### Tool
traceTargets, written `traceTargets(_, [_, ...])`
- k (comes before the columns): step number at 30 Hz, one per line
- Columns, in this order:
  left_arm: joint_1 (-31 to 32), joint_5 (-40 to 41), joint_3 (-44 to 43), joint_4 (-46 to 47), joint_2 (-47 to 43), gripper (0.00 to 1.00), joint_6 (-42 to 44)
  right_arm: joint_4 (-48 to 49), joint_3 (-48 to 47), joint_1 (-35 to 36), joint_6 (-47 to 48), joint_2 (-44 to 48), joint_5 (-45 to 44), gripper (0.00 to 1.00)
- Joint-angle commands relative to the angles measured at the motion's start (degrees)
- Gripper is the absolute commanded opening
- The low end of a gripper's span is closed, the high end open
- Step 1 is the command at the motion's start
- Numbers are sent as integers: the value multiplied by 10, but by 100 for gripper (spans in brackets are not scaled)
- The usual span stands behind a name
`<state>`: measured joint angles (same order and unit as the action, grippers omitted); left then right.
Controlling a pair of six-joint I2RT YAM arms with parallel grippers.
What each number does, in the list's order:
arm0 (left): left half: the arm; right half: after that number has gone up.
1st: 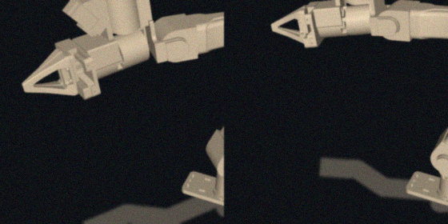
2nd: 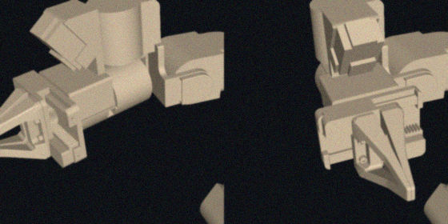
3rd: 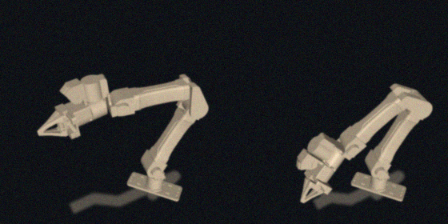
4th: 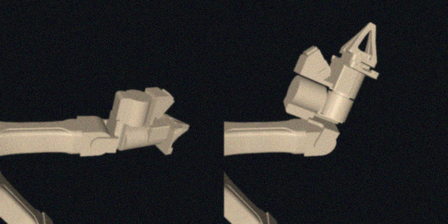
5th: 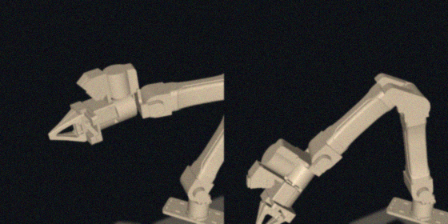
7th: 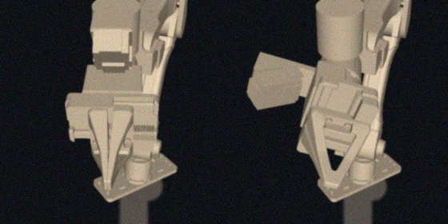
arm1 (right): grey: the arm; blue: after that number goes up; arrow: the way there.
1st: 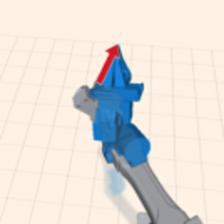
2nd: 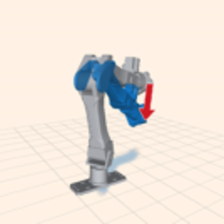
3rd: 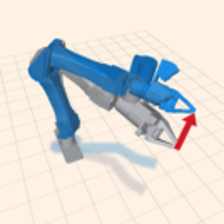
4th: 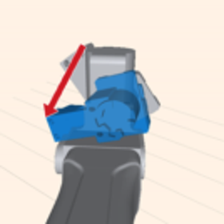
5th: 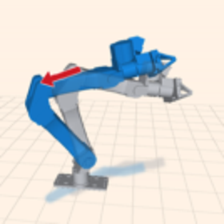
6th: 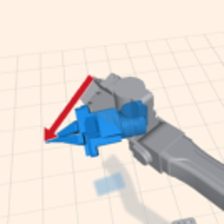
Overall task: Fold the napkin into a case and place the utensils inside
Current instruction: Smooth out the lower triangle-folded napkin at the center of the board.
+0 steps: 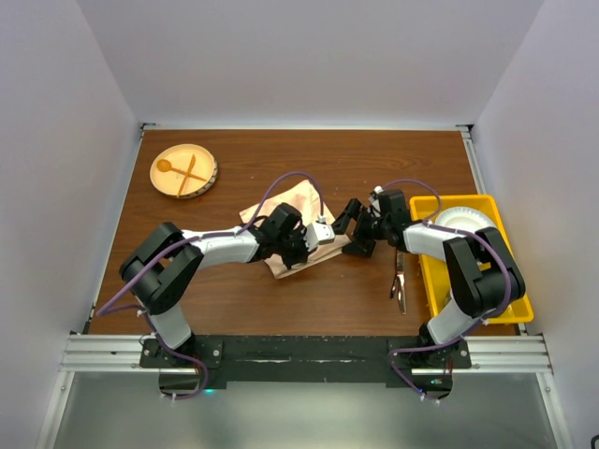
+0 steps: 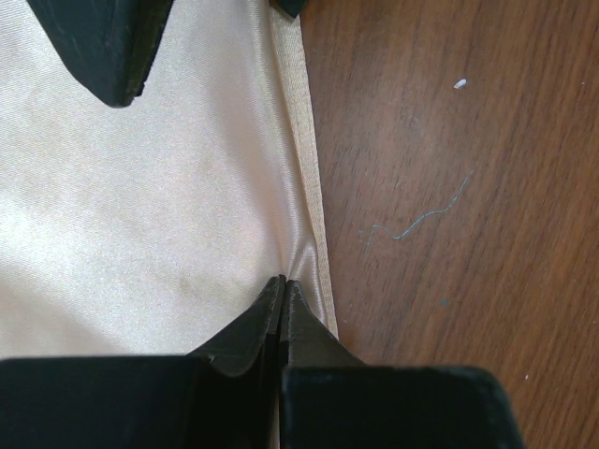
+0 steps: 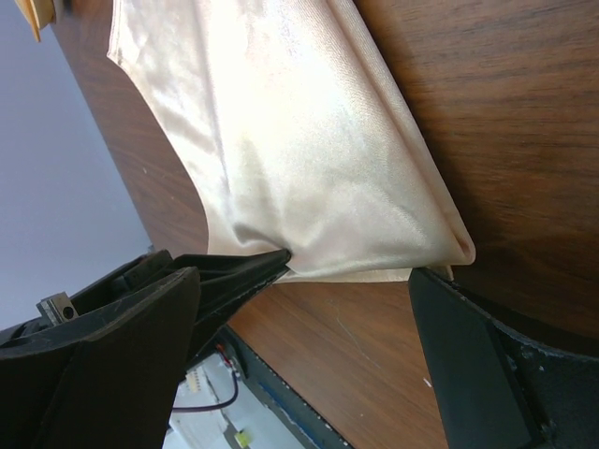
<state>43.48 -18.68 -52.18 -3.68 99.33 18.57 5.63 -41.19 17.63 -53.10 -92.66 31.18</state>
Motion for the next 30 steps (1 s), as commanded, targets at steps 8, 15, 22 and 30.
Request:
traceTargets(8, [-8, -3, -7, -22, -10, 0, 6, -26, -32, 4, 20, -31, -40, 98])
traceTargets(15, [-9, -7, 15, -45, -48, 0, 25, -47, -36, 4, 23, -31, -56, 98])
traceTargets(22, [-13, -11, 33, -56, -63, 0, 38, -49, -35, 4, 27, -32, -58, 98])
traceTargets(30, [-13, -21, 13, -50, -43, 0, 24, -47, -42, 13, 28, -25, -52, 98])
